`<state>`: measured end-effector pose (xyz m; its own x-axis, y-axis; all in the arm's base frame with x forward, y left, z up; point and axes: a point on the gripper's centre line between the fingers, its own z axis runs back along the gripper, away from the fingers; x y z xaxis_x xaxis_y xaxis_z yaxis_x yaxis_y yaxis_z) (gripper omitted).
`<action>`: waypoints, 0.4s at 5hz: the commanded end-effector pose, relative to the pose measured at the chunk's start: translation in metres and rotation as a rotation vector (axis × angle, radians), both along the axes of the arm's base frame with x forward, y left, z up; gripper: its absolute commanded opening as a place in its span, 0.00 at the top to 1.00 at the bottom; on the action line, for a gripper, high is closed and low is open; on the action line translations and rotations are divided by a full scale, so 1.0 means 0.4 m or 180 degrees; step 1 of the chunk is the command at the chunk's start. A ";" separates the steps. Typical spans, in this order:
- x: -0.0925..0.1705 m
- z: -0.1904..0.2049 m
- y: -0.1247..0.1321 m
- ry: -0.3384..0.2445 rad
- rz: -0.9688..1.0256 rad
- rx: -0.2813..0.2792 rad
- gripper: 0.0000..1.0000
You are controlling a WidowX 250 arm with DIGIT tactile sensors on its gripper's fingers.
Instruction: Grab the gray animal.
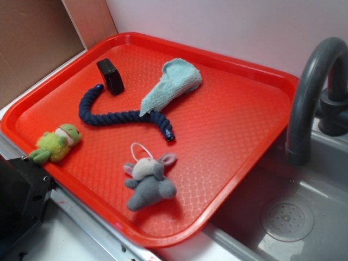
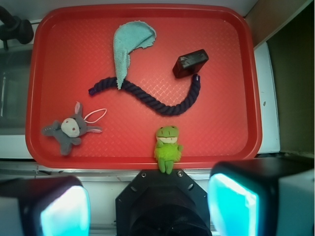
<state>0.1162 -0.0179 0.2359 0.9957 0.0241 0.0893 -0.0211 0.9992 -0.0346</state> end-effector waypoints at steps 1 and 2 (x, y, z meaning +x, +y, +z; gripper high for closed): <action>0.000 0.000 0.000 0.0000 0.0000 0.0000 0.00; 0.019 -0.044 -0.051 0.0151 0.0722 0.0099 0.00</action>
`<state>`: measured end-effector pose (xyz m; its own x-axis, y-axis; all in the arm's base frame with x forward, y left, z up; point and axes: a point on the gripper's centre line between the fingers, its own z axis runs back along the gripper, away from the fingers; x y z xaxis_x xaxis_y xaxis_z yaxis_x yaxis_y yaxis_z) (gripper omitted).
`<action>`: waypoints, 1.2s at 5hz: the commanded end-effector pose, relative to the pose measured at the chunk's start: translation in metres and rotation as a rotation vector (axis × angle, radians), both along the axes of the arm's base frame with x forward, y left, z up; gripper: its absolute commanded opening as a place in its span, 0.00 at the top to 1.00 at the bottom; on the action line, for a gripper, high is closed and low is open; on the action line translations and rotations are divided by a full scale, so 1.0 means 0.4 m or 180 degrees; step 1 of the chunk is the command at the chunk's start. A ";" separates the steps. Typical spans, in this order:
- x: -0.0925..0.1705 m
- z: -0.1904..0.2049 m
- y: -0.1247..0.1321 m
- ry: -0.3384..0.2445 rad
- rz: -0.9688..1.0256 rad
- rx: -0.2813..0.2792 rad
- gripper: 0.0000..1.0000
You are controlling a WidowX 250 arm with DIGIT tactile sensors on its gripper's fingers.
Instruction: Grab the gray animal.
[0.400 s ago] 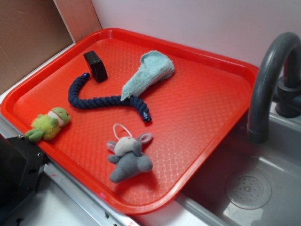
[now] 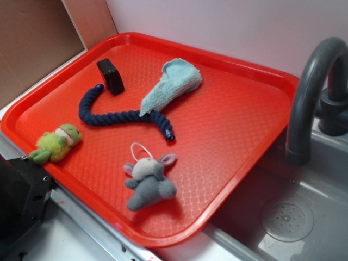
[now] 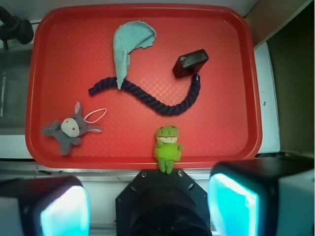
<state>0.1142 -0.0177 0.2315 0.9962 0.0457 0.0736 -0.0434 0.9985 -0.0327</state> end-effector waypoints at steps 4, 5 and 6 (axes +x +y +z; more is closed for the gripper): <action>0.103 -0.250 -0.265 -0.0133 0.1762 -0.0509 0.00; 0.138 -0.341 -0.298 0.0112 0.1933 -0.0473 0.00; 0.152 -0.413 -0.315 0.0173 0.2014 -0.0384 0.00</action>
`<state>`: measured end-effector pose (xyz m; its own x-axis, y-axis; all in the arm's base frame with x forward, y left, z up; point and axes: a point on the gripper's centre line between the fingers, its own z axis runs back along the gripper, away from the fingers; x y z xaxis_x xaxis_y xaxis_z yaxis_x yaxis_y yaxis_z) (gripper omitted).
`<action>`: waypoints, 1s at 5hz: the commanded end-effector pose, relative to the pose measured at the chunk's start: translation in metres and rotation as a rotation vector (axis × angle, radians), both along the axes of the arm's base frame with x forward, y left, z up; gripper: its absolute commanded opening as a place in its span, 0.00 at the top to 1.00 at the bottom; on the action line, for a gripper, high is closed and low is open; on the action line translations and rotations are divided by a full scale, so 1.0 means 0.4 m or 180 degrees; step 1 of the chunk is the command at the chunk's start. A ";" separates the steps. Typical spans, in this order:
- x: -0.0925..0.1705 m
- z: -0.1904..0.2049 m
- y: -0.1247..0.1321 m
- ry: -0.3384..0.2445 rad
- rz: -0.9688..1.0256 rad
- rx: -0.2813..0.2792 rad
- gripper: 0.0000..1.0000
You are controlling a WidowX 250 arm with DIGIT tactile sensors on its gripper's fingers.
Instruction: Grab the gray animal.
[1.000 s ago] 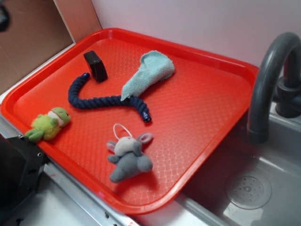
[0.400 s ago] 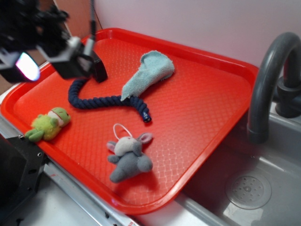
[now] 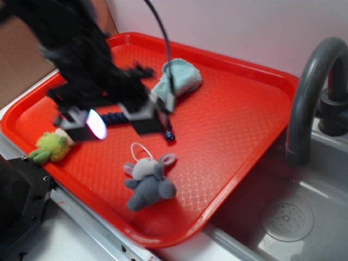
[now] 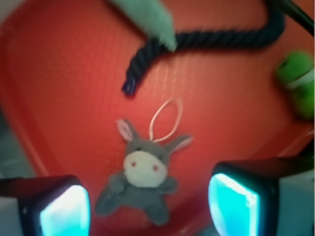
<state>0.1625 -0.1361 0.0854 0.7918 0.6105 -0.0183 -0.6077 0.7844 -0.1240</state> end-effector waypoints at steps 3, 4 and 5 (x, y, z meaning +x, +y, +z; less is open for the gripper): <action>0.000 -0.174 -0.046 0.0272 -0.0070 -0.0029 0.00; -0.001 -0.194 -0.047 0.0261 -0.0056 -0.0003 0.30; -0.002 -0.187 -0.043 0.0245 -0.0042 0.0068 1.00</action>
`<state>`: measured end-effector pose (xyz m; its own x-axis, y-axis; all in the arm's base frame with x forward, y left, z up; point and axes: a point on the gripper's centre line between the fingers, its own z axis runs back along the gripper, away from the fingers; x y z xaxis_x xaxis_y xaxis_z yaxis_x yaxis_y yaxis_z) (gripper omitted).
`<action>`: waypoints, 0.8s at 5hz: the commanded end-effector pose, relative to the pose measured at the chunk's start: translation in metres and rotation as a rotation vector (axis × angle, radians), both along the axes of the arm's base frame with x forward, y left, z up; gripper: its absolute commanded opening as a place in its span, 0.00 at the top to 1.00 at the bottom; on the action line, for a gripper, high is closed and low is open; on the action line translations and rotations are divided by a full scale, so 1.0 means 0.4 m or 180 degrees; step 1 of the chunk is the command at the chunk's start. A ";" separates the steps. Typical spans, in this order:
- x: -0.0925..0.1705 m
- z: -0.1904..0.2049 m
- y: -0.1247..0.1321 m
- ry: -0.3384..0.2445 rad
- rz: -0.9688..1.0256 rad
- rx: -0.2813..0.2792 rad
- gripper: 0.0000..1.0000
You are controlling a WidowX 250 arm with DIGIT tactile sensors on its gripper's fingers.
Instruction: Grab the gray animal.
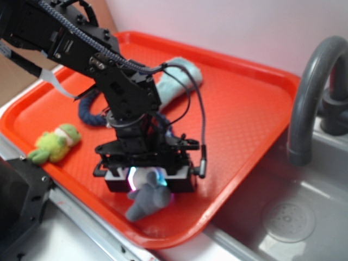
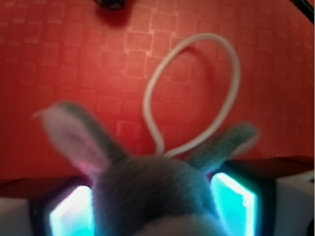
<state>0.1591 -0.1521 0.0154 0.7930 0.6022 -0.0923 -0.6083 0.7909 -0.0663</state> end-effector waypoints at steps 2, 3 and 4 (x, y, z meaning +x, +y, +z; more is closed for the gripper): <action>0.030 0.129 0.070 -0.0273 -0.0142 -0.0025 1.00; 0.050 0.229 0.150 -0.0440 -0.0636 -0.0423 1.00; 0.057 0.321 0.193 -0.0327 -0.0970 -0.0284 1.00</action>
